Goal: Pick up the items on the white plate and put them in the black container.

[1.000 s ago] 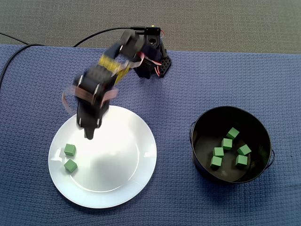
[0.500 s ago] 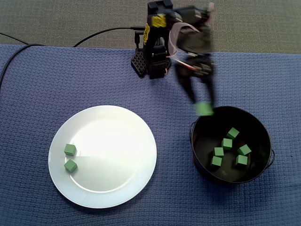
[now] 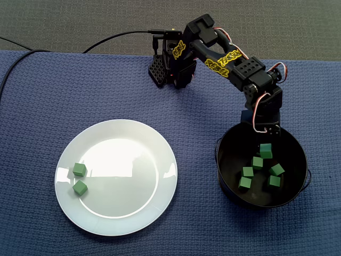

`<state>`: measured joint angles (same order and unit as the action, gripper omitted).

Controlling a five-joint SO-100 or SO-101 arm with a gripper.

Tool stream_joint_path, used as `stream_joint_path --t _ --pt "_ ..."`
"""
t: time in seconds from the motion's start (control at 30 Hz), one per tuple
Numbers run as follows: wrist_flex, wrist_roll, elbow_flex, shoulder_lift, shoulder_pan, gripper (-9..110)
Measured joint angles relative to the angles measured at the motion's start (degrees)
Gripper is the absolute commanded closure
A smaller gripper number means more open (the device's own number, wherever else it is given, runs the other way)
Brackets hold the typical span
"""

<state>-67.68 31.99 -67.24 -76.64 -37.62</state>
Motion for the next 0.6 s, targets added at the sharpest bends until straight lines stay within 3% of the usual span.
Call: stream_joint_path --t 0.13,0.33,0.47,0.6 --pt "-1.9 2.6 -0.3 -0.4 -0.2 70" --pt "-16.4 17.0 2.5 -9.6 6.9 70" --pt "-24.4 31.6 5.9 -16.8 20.6 71" --pt "-19.5 46.9 -0.4 -22.9 39.5 71"
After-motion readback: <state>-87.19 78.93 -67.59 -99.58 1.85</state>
